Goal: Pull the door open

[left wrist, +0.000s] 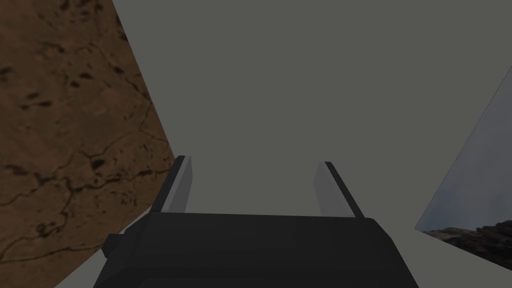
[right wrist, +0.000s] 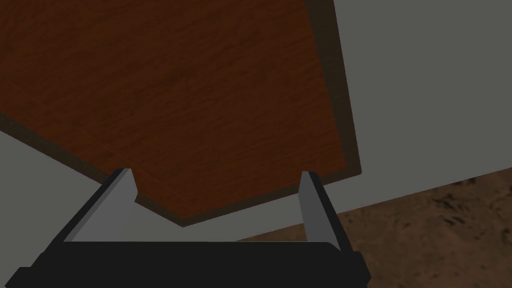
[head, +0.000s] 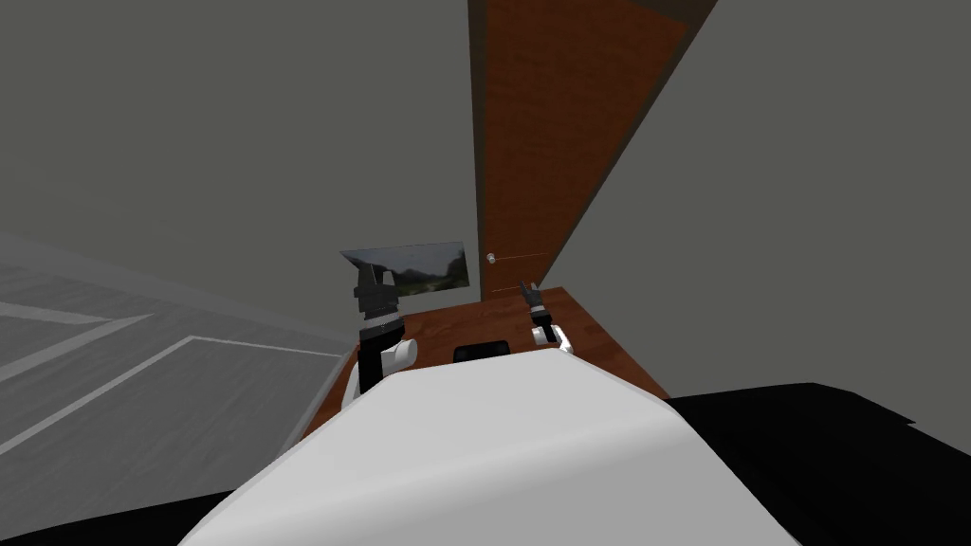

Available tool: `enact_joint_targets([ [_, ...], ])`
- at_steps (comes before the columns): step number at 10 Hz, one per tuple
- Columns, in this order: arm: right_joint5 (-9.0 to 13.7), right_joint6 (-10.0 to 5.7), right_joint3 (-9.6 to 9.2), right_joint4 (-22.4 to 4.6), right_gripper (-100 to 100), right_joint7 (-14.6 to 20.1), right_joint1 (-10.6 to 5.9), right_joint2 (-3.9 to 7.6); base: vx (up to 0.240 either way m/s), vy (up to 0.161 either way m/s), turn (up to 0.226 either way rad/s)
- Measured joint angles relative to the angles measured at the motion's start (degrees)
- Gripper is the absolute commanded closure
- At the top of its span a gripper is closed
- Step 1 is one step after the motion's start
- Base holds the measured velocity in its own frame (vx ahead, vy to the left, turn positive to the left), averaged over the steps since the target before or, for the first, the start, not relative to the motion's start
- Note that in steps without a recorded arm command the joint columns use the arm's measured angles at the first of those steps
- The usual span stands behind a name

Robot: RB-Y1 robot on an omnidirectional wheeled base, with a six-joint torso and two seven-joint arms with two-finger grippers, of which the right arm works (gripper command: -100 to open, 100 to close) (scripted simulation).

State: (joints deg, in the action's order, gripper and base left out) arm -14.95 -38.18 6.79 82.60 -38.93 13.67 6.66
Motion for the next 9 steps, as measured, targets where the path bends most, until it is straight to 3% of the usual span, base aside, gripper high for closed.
enact_joint_targets([
  [9,-3.08,-3.95,0.74,-13.02,-100,-9.23,-4.15,0.62,0.105,0.052,-0.023],
])
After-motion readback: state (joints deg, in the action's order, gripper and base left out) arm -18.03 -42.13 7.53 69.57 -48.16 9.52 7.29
